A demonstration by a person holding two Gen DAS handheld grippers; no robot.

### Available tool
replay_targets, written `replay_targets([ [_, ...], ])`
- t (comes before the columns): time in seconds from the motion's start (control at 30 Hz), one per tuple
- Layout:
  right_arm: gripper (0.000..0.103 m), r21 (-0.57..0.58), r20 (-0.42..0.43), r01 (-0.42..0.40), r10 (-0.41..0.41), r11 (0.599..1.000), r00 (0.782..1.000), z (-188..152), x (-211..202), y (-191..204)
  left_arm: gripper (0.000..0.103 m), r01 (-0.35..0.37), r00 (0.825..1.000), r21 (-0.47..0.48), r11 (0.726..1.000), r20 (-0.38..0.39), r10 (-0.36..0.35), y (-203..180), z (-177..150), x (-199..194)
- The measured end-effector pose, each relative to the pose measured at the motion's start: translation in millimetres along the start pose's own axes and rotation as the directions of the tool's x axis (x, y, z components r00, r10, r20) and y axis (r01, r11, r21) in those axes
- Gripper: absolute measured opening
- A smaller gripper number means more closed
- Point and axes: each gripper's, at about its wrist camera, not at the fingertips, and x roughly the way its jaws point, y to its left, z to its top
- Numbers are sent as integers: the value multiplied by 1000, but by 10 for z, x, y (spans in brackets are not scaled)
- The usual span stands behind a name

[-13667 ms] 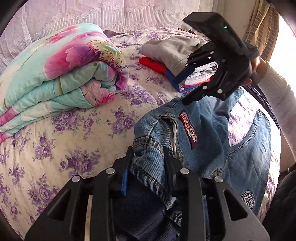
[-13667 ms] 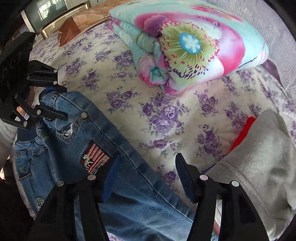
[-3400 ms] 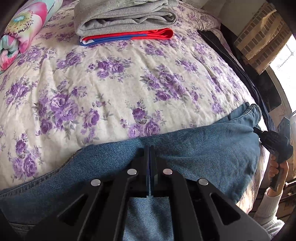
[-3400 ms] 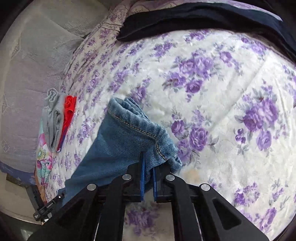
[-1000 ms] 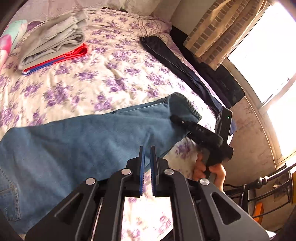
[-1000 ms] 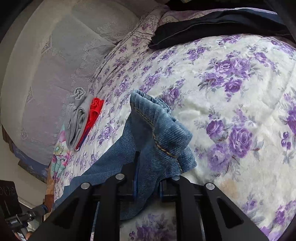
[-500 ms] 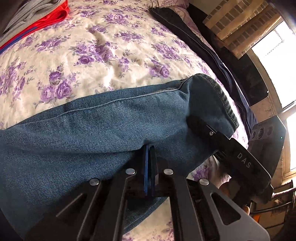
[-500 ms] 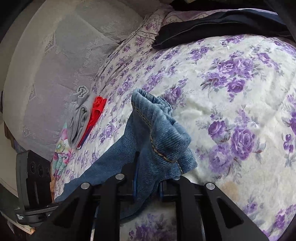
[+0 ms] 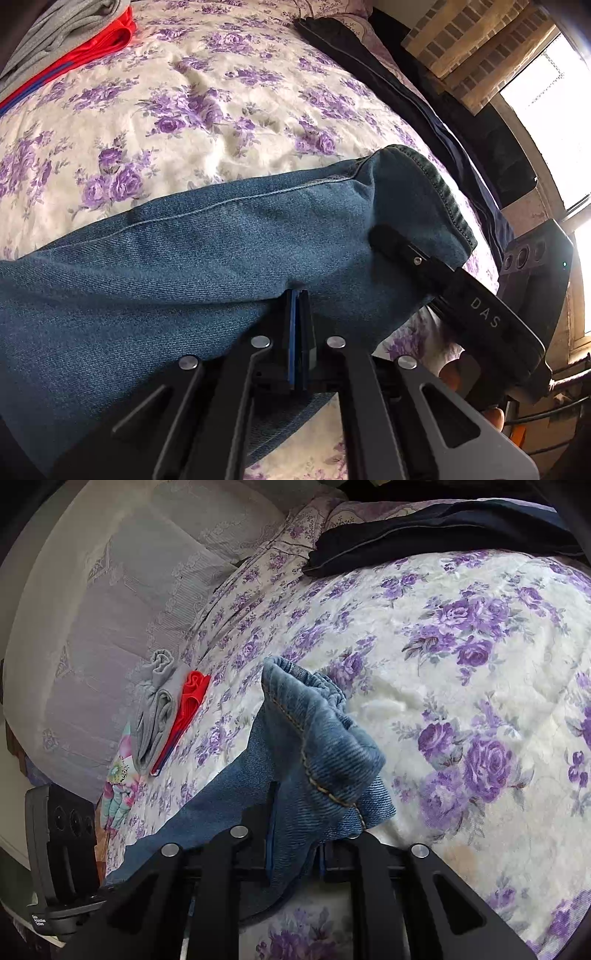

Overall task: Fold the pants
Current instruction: 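Grasp the jeans cuffs with the right gripper and lift them, then fold the cuffs over toward the back pocket with the right gripper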

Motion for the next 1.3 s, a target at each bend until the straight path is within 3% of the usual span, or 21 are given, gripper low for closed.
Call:
replay_targets([
  [0.1,18,-91,-14,102,-104,991,994,30,-15,179,3,64,998,-59,996,-3,-64,123,-114,-206],
  [0.2,16,-219,8,210,-214,953,977,78,-110,508,3,55,997,-21,998,52,-54,244,-362,-607],
  [0.27,15,-296,32,235,-237,926,971,112,-213,788,3,45,998,-21,999,47,-44,406,-536,-776],
  [0.37,15,-438,84,246,-233,865,969,95,-382,1304,3,91,996,-59,994,-4,-91,720,-803,-886],
  [0.43,15,-545,106,244,-223,802,969,1,-444,1672,3,111,994,-113,987,16,-109,945,-956,-1017],
  [0.53,15,-701,104,217,-204,680,973,-269,-412,2208,3,108,990,-181,978,112,-88,1287,-1120,-1359],
  [0.7,15,-863,49,135,-185,487,982,-921,-101,2834,3,8,976,-300,954,211,58,1836,-1235,-1870],
  [0.87,16,-936,7,105,-281,336,960,-1643,513,2913,4,-31,973,-368,929,202,112,2184,-1283,-1873],
  [0.93,27,-952,39,134,-325,275,945,-1859,699,2829,3,-44,976,-367,929,182,118,2252,-1293,-1774],
  [1.03,30,-964,107,178,-322,199,941,-2006,666,2855,3,-78,971,-332,940,187,147,2188,-1294,-1738],
  [1.07,32,-965,97,168,-325,199,941,-1999,628,2870,3,-83,971,-324,942,186,149,2189,-1291,-1738],
  [1.13,70,-962,-13,74,-316,263,949,-1946,501,2918,3,-70,973,-327,943,186,137,2206,-1274,-1726],
  [1.17,71,-953,-74,22,-301,304,951,-1932,402,2953,3,-63,974,-329,942,186,130,2209,-1269,-1720],
  [1.2,71,-948,-109,-13,-288,317,951,-1927,312,2998,3,-59,974,-330,942,186,126,2220,-1262,-1711],
  [1.3,71,-946,-182,-101,-246,310,952,-1902,30,3144,3,-60,974,-324,944,187,126,2208,-1262,-1708],
])
